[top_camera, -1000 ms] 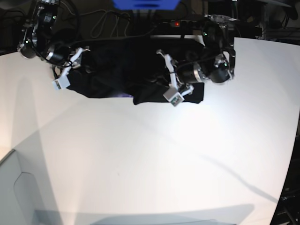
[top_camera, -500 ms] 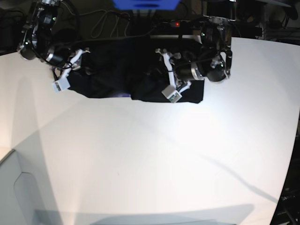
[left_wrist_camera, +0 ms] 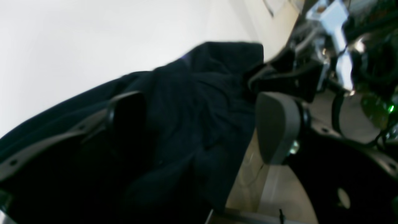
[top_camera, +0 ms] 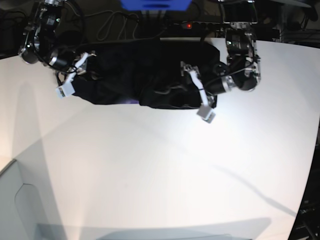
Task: Fold the T-shirt properly
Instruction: 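Press and adjust the folded end with the left gripper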
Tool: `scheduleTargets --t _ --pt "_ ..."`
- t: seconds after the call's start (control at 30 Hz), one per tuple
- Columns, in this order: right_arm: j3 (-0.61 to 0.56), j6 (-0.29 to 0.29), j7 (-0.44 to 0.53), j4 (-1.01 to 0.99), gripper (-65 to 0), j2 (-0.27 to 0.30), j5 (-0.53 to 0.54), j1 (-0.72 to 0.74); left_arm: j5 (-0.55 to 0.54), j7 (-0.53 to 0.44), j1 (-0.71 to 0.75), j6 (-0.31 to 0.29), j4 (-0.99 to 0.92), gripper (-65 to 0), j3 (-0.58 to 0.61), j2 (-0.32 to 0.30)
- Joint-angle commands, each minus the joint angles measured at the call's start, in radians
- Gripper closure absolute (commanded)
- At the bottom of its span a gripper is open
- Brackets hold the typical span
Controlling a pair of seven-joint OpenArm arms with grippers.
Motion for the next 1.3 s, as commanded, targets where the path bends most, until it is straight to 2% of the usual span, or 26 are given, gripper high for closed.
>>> scheduleTargets --t 0.0,0.07,0.13,0.2,0.33,0.37,0.4,0.47,0.57,0.9,1.1,1.27 --pt "0.004 -0.009 0.015 0.016 -20.6 0.006 0.020 0.003 -0.031 -0.014 -0.007 -0.006 0.014 -52.6 -0.025 -0.006" --pt "0.004 -0.009 0.015 0.016 -20.6 0.006 0.020 0.003 -0.018 -0.014 0.004 -0.006 0.014 -52.4 -0.071 -0.026" --pt "0.004 -0.009 0.013 0.016 -20.6 0.006 0.020 0.003 0.016 -0.014 0.031 -0.006 0.016 -47.7 -0.091 -0.052" --pt "0.004 -0.009 0.013 0.016 -20.6 0.006 0.020 0.003 0.050 -0.015 0.047 -0.006 0.022 -35.7 -0.113 -0.069" --pt "0.004 -0.009 0.013 0.016 -20.6 0.006 0.020 0.003 0.111 -0.015 0.082 -0.006 0.018 -3.4 -0.197 -0.066" --pt "0.004 -0.009 0.013 0.016 -20.6 0.006 0.020 0.003 0.136 -0.015 0.088 -0.006 0.019 0.0 -0.219 -0.063" --pt "0.004 -0.009 0.013 0.016 -20.6 0.006 0.020 0.002 0.157 -0.015 0.090 -0.006 0.025 0.0 -0.238 -0.062" --pt "0.004 -0.009 0.013 0.016 -20.6 0.006 0.020 0.002 0.185 -0.021 0.097 -0.006 0.025 -5.2 -0.268 -0.062" --pt "0.004 -0.009 0.013 0.015 -20.6 0.006 0.020 0.000 0.209 -0.093 0.111 -0.006 0.027 -6.3 -0.255 -0.065" --pt "0.004 -0.009 0.013 0.015 -20.6 0.006 0.020 -0.001 0.386 -0.234 0.109 -0.006 0.025 -6.3 0.004 -0.046" --pt "0.004 -0.009 0.013 0.015 -20.6 0.006 0.020 0.000 0.458 -0.239 0.100 -0.006 0.027 -6.3 0.156 -0.036" --pt "0.004 -0.009 0.013 0.015 -20.6 0.006 0.020 0.002 0.461 -0.234 0.093 -0.006 0.028 -6.3 0.234 -0.045"
